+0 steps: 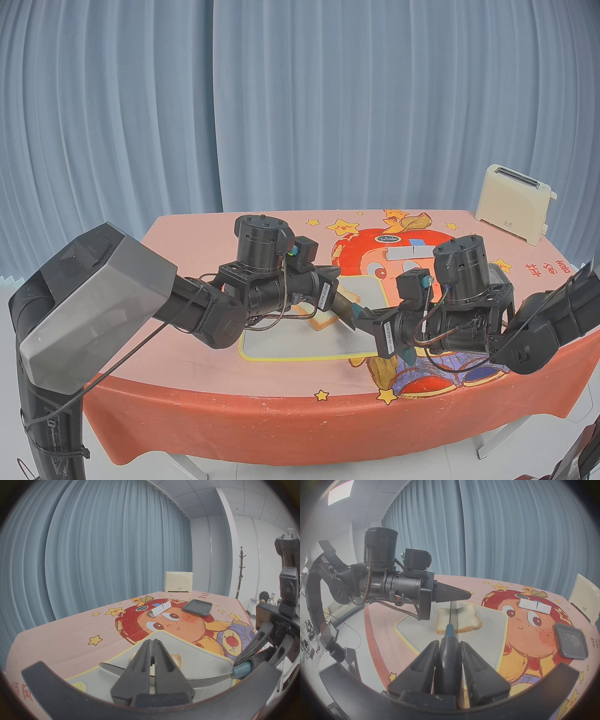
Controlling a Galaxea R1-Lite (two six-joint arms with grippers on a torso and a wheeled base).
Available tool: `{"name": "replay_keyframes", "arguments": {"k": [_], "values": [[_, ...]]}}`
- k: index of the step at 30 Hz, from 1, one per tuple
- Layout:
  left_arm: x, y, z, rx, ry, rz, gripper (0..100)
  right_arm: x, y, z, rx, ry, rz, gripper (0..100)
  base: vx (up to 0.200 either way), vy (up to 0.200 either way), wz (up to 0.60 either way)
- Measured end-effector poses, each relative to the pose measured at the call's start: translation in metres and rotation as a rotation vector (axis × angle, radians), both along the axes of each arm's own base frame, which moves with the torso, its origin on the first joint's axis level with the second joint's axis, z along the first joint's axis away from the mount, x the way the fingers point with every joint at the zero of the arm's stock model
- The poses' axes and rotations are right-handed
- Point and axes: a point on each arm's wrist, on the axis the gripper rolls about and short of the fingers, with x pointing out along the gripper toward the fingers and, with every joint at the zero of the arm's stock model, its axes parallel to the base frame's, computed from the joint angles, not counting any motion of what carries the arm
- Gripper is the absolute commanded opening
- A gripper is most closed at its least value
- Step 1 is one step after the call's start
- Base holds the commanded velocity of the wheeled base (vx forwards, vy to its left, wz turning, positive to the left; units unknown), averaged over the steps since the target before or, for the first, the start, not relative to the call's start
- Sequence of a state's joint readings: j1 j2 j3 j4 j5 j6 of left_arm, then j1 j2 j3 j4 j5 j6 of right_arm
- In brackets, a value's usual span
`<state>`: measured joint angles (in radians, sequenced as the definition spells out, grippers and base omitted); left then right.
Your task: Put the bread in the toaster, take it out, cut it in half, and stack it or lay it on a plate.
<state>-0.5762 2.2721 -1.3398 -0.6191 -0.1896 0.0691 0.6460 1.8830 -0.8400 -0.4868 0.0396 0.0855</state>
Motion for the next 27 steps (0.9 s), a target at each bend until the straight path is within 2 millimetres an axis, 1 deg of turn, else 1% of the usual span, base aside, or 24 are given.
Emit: {"name": "replay_keyframes", "arguments": {"k": [27], "values": [[0.0070, -0.0041, -0.0084, 0.002, 0.003, 0.002, 0, 0.0003, -0.0011, -0.0013, -0.006, 0.008, -0.003, 0, 0.000, 0.000, 0.00]]}}
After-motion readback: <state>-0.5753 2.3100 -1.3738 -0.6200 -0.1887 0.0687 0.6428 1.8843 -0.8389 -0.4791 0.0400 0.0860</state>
